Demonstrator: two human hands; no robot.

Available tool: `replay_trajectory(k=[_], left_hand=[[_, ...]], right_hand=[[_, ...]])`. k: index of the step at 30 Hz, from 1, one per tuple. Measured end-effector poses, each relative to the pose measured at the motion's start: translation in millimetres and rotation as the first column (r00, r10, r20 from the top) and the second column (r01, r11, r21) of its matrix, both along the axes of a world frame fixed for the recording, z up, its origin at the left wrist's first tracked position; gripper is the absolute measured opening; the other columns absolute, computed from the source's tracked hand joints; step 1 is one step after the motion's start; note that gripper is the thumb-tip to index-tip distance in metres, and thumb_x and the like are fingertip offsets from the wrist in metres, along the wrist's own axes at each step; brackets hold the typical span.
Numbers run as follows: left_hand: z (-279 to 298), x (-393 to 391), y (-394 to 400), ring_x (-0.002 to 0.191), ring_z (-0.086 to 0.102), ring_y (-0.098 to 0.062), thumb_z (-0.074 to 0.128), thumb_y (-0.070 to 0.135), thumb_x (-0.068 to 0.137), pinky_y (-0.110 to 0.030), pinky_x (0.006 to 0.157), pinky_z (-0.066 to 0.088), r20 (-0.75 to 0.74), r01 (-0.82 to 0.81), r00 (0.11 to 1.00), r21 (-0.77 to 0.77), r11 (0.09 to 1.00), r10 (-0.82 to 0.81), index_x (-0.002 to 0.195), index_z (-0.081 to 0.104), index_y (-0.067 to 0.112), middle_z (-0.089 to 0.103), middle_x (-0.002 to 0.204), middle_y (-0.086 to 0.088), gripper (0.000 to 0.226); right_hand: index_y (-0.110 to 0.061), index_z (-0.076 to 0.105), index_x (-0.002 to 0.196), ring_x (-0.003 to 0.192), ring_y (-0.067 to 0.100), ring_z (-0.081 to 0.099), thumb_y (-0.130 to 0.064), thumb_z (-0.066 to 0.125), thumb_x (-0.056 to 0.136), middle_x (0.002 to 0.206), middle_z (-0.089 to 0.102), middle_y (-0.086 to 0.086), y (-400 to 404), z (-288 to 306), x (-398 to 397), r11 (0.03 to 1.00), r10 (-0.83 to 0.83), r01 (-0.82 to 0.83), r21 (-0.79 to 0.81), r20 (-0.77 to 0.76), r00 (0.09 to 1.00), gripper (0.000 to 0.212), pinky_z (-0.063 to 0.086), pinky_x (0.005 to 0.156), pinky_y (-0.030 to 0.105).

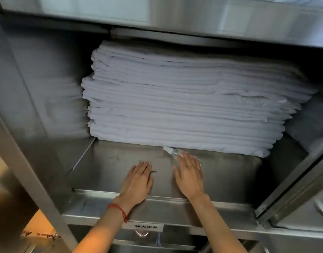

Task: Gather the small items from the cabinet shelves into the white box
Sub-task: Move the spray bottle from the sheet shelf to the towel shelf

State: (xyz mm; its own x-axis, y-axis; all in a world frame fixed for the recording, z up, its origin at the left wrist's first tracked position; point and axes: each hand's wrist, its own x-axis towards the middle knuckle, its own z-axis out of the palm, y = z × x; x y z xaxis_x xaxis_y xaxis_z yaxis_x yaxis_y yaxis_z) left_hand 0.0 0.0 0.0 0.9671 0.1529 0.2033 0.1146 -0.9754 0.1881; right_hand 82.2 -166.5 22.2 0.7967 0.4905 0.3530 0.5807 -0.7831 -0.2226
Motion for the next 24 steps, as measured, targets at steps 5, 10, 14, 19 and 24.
replay_trajectory(k=[5, 10, 14, 19, 24], left_hand=[[-2, 1, 2, 0.143, 0.019, -0.015, 0.033, 0.033, 0.1, -0.026, 0.116, 0.007, 0.064, 0.004, 0.998, -0.054, 0.999, -0.001, 0.149, 0.026, 0.014, 0.026, 0.154, -0.002, 0.053], [-3, 0, 2, 0.142, 0.023, -0.017, 0.037, 0.028, 0.099, -0.026, 0.116, 0.008, 0.113, 0.003, 0.994, -0.064, 0.998, 0.004, 0.146, 0.032, 0.01, 0.031, 0.152, -0.006, 0.05], [-3, -2, 1, 0.142, 0.023, -0.016, 0.036, 0.025, 0.099, -0.021, 0.115, 0.004, 0.134, 0.009, 0.991, -0.067, 0.998, 0.0, 0.146, 0.032, 0.011, 0.031, 0.152, -0.005, 0.049], [-3, -4, 0, 0.142, 0.021, -0.013, 0.034, 0.026, 0.1, -0.015, 0.11, -0.004, 0.165, 0.017, 0.986, -0.058, 0.998, -0.007, 0.147, 0.028, 0.013, 0.03, 0.153, -0.003, 0.049], [-5, -5, -1, 0.142, 0.02, -0.012, 0.033, 0.027, 0.101, -0.014, 0.109, -0.005, 0.18, 0.01, 0.984, -0.055, 0.998, 0.0, 0.147, 0.028, 0.013, 0.029, 0.153, -0.002, 0.049]], right_hand=[[-0.016, 0.035, 0.144, 0.143, 0.02, 0.018, -0.024, 0.043, 0.097, 0.153, 0.028, 0.008, 7, -1, 10, 1.0, -0.016, 0.016, -0.022, 0.017, 1.0, 0.049, -0.001, 0.117, 0.033], [-0.015, 0.034, 0.144, 0.145, 0.02, 0.012, -0.022, 0.041, 0.097, 0.155, 0.021, 0.009, 9, -2, 21, 0.997, -0.041, 0.044, -0.065, 0.054, 0.998, 0.048, -0.005, 0.116, 0.035], [-0.017, 0.026, 0.147, 0.145, 0.019, 0.01, -0.024, 0.038, 0.098, 0.157, 0.016, 0.008, 9, -4, 29, 0.991, -0.084, 0.085, -0.1, 0.017, 0.996, 0.051, -0.003, 0.116, 0.035], [-0.017, 0.023, 0.148, 0.141, 0.017, 0.02, -0.015, 0.042, 0.094, 0.153, 0.025, 0.005, 7, -4, 34, 0.986, -0.107, 0.109, -0.129, 0.022, 0.994, 0.057, 0.004, 0.117, 0.033], [-0.014, 0.04, 0.14, 0.127, 0.024, 0.042, -0.002, 0.047, 0.085, 0.138, 0.046, 0.007, 7, -1, 31, 0.995, -0.085, 0.088, -0.055, 0.044, 0.995, 0.057, 0.023, 0.11, 0.032]])
